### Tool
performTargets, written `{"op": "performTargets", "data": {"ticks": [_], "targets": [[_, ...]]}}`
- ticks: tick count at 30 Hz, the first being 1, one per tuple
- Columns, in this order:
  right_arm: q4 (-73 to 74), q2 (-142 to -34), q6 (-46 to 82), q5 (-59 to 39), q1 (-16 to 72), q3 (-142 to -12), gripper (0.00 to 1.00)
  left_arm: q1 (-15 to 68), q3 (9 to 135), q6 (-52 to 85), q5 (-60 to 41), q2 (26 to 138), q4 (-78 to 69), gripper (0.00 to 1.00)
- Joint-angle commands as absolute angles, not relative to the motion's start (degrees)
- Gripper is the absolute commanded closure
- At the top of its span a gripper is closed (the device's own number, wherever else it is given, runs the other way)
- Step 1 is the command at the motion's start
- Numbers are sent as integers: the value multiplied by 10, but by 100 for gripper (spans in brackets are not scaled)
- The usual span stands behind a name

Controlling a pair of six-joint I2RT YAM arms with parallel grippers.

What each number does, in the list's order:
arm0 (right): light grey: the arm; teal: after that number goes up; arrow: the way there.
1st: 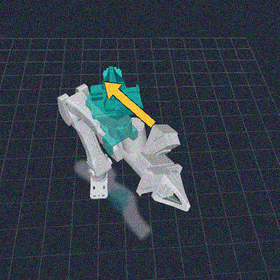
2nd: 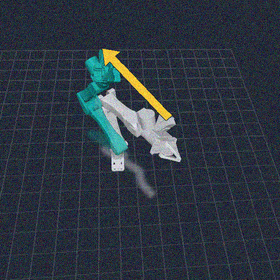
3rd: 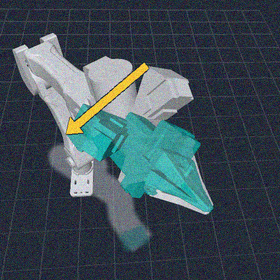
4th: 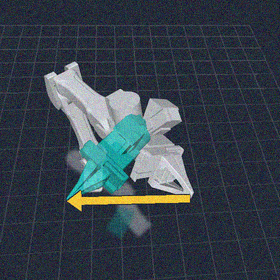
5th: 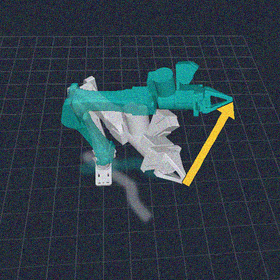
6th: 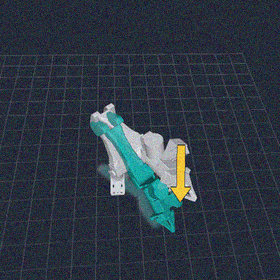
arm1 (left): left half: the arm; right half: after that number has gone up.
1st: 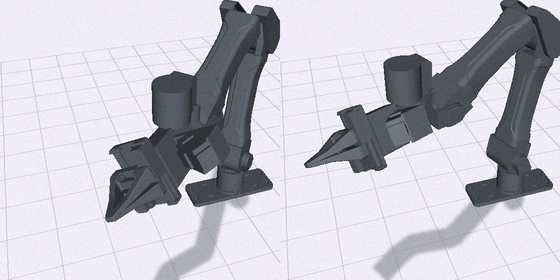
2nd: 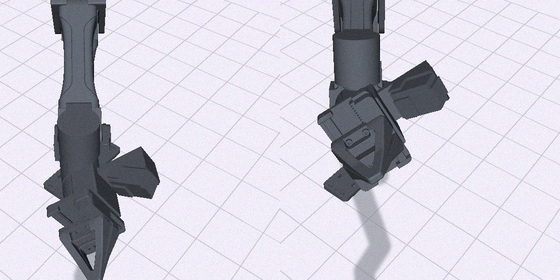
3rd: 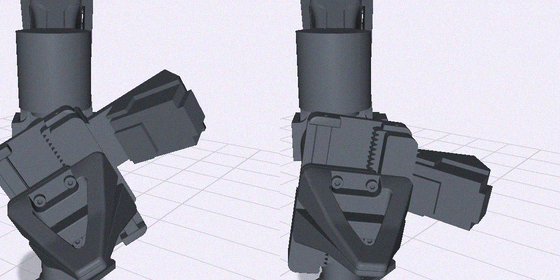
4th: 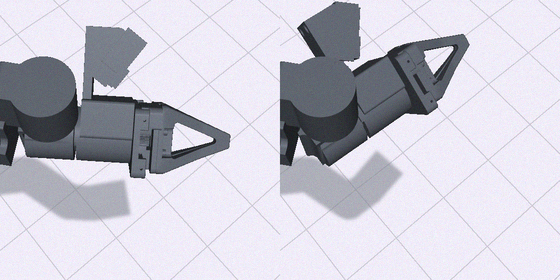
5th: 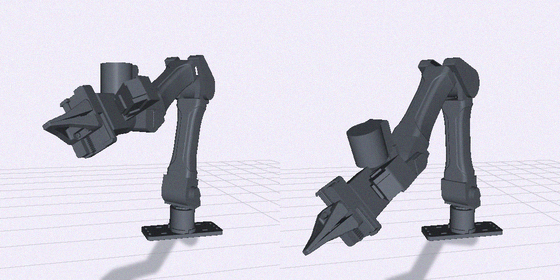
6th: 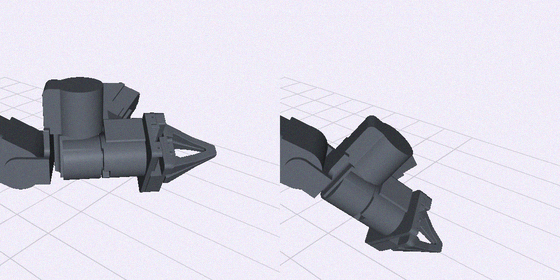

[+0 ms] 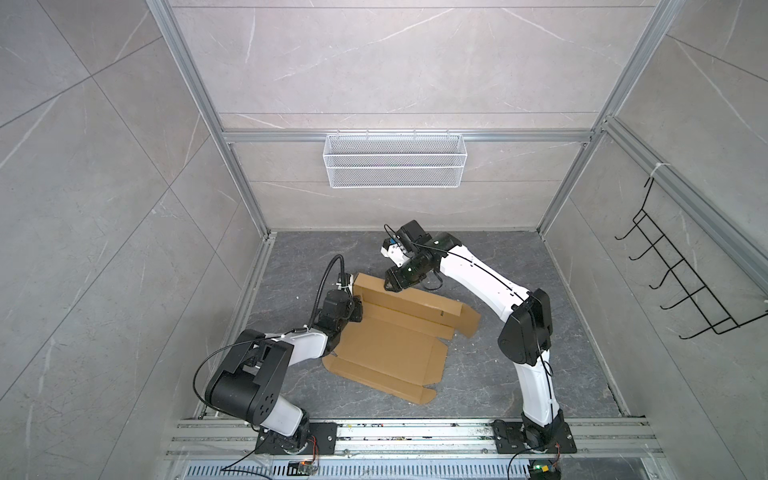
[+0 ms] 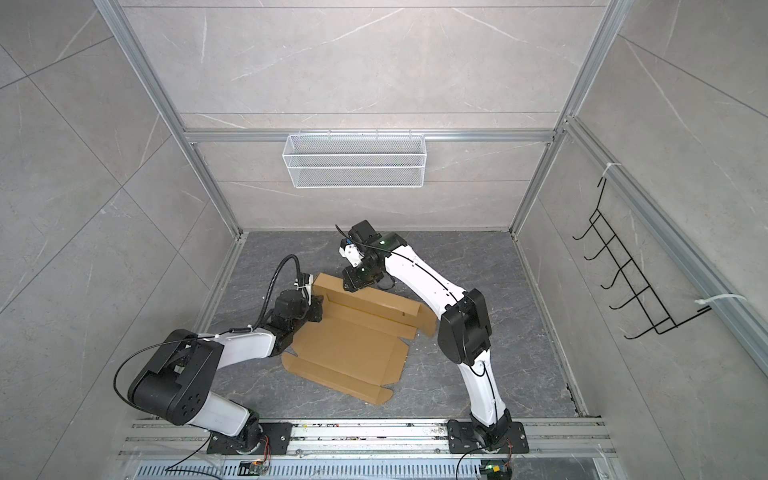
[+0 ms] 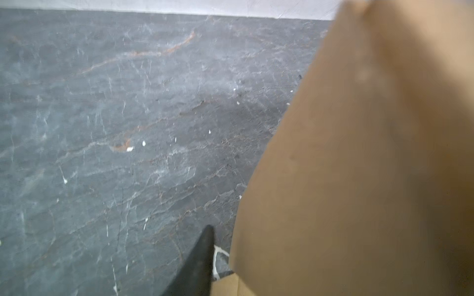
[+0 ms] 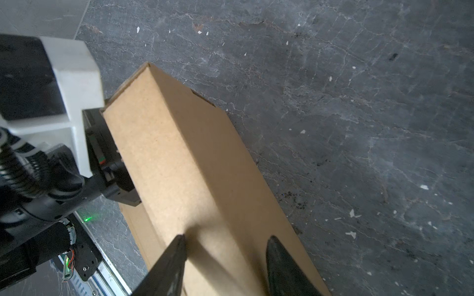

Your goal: Fold the paper box

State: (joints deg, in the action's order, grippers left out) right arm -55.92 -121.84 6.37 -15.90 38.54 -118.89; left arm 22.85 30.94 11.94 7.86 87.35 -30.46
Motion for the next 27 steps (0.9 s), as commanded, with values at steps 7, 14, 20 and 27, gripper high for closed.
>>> {"op": "performTargets", "data": {"ticks": [7,14,20,27], "targets": [[-592,-1243,51,-151,381,-1197,49,226,336,163,107,899,-228,70],[-592,-1242,51,-152,381,-1198,49,230,343,153,117,903,-221,90],[-592,-1243,50,-153,379,-1200,50,231,332,152,114,891,-224,87],[-593,-1244,49,-158,378,-1200,50,230,330,130,132,853,-211,62]]}}
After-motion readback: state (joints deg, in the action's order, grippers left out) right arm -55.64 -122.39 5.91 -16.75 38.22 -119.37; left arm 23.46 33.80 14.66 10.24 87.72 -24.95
